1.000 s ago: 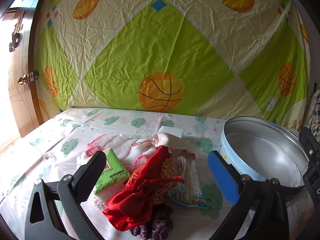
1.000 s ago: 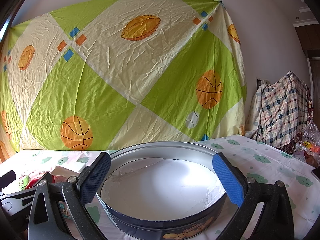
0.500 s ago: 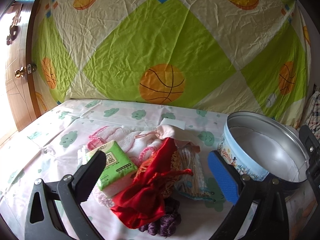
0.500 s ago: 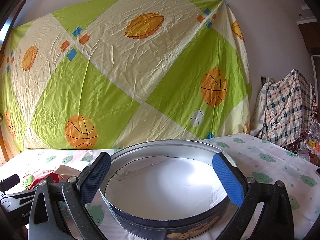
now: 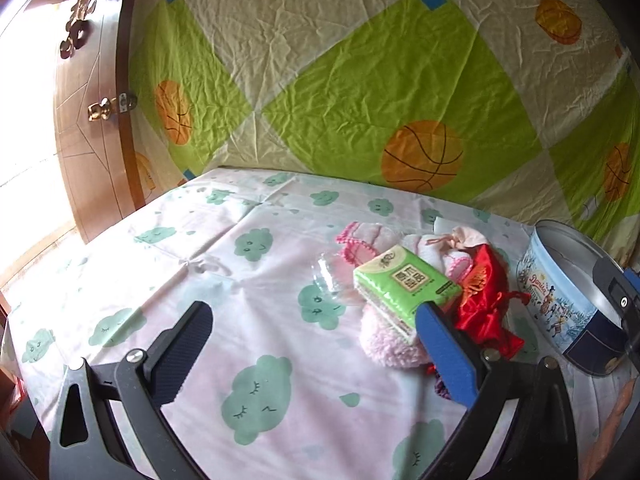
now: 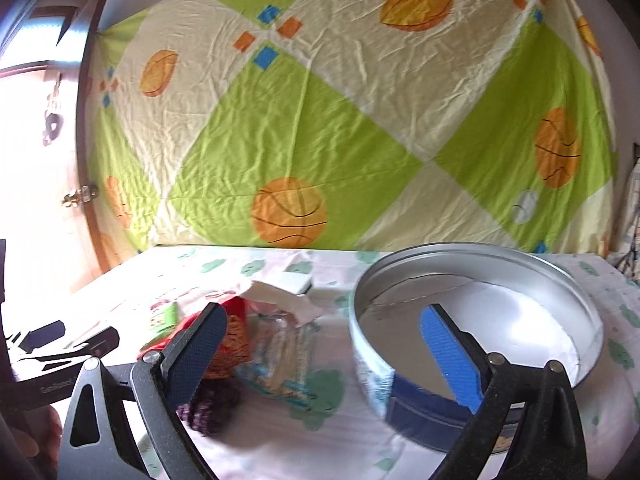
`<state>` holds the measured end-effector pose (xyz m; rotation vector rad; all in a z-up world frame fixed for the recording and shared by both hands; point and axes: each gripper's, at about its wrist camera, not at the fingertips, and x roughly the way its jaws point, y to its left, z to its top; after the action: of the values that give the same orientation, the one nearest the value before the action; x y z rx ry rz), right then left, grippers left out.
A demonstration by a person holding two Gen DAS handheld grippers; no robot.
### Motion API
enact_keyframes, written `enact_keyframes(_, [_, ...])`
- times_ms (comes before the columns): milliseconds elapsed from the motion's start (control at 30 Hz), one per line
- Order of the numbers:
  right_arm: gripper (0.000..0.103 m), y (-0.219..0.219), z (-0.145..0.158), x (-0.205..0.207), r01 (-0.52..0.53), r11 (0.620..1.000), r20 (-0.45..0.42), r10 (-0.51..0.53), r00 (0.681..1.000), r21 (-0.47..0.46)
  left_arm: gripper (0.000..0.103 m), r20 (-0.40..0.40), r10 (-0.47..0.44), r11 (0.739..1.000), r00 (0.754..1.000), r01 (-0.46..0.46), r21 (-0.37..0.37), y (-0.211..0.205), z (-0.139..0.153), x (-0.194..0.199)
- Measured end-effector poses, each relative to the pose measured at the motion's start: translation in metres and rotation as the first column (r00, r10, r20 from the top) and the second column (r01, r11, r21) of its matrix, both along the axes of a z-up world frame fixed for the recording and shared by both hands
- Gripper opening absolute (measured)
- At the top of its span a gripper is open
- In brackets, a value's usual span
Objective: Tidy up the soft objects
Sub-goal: 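Grasp the red pouch with the right tool while the left grasps the tissue pack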
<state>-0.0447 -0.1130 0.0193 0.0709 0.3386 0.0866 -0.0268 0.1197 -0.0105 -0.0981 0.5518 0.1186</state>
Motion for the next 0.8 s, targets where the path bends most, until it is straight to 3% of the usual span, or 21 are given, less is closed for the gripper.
enact_keyframes(67, [0.098, 0.016, -0.002, 0.007, -0.078, 0.996, -0.048, 0.080, 0.996, 0.043, 0.103, -0.007, 0.013, 1.000, 1.000, -0.013, -0.001, 0.009, -0.002, -0.002])
enact_keyframes(167, [0.087, 0.038, -0.010, 0.030, -0.160, 0.981, -0.158, 0.176, 0.972, 0.110, 0.103, -0.023, 0.026, 1.000, 0.999, -0.026, -0.001, 0.019, -0.004, -0.003])
enact_keyframes(367, [0.078, 0.058, -0.034, 0.076, -0.155, 0.959, -0.331, 0.230, 0.915, 0.237, 0.103, -0.023, 0.029, 1.000, 0.999, -0.029, -0.005, 0.027, -0.002, -0.008])
enact_keyframes(433, [0.058, 0.055, -0.042, 0.082, -0.158, 0.944, -0.373, 0.263, 0.890, 0.289, 0.103, -0.020, 0.025, 1.000, 0.999, -0.025, 0.001, 0.028, 0.000, -0.009])
enact_keyframes(467, [0.053, 0.053, -0.044, 0.082, -0.163, 0.936, -0.375, 0.278, 0.884, 0.311, 0.103, -0.021, 0.024, 1.000, 0.999, -0.024, 0.002, 0.029, 0.000, -0.009])
enact_keyframes(533, [0.031, 0.048, -0.042, 0.078, -0.205, 0.916, -0.363, 0.331, 0.871, 0.344, 0.103, -0.023, 0.031, 1.000, 0.999, -0.031, -0.003, 0.030, 0.001, -0.008])
enact_keyframes(567, [0.024, 0.046, -0.041, 0.075, -0.226, 0.906, -0.359, 0.358, 0.862, 0.359, 0.103, -0.025, 0.036, 0.999, 0.999, -0.036, -0.011, 0.030, 0.001, -0.007])
enact_keyframes(667, [0.019, 0.038, -0.031, 0.056, -0.280, 0.894, -0.300, 0.389, 0.871, 0.349, 0.103, -0.045, 0.036, 0.997, 0.998, -0.039, -0.061, 0.030, 0.001, -0.001])
enact_keyframes(800, [0.019, 0.033, -0.005, 0.027, -0.361, 0.900, -0.156, 0.404, 0.901, 0.244, 0.103, -0.061, 0.025, 0.991, 0.998, -0.033, -0.133, 0.024, 0.002, 0.010])
